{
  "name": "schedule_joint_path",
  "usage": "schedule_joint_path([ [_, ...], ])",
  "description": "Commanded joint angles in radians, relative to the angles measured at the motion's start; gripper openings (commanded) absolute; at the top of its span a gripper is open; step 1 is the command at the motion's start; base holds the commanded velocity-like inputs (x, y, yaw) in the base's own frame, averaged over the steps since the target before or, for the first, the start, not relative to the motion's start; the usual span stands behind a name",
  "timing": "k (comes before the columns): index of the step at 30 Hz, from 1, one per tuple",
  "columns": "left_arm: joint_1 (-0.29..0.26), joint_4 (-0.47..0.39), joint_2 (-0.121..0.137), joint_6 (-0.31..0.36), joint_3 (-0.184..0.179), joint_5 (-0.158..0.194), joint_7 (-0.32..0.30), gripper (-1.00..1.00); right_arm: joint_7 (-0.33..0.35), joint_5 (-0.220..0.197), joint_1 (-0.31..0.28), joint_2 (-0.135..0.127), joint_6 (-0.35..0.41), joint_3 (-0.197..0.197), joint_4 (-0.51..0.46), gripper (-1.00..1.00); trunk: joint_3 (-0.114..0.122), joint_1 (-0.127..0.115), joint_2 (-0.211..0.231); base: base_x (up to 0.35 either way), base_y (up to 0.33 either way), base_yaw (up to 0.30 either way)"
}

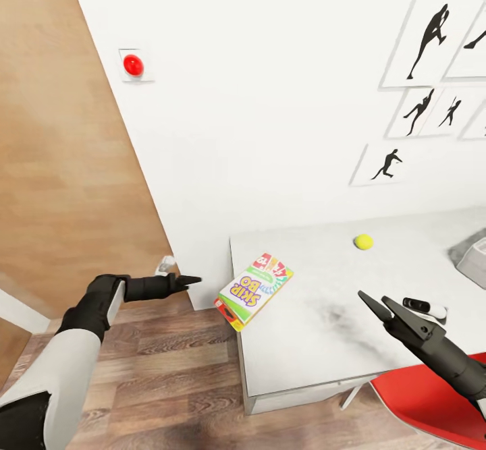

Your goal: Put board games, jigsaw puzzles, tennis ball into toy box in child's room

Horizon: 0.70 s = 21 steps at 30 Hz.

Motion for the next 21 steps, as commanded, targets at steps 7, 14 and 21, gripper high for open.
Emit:
schedule_joint_path([
  [7,-0.001,-0.001,0.009,0.018,0.006,-0.012,-0.009,1.00,-0.001,0.015,-0.001,0.000,0.006,-0.001,0.000,1.00,-0.002,0.001,-0.002,0.000,-0.005,0.000],
  [14,-0.001,-0.001,0.019,0.022,0.006,-0.012,-0.007,1.00,-0.001,0.019,-0.001,0.000,0.006,-0.001,0.000,1.00,-0.002,0.001,-0.002,0.000,0.000,0.000],
  [21,-0.001,-0.001,0.020,0.024,0.005,-0.012,-0.005,1.00,-0.001,0.019,-0.001,0.000,0.006,0.000,0.000,1.00,-0.017,0.020,-0.037,0.000,0.000,0.000],
])
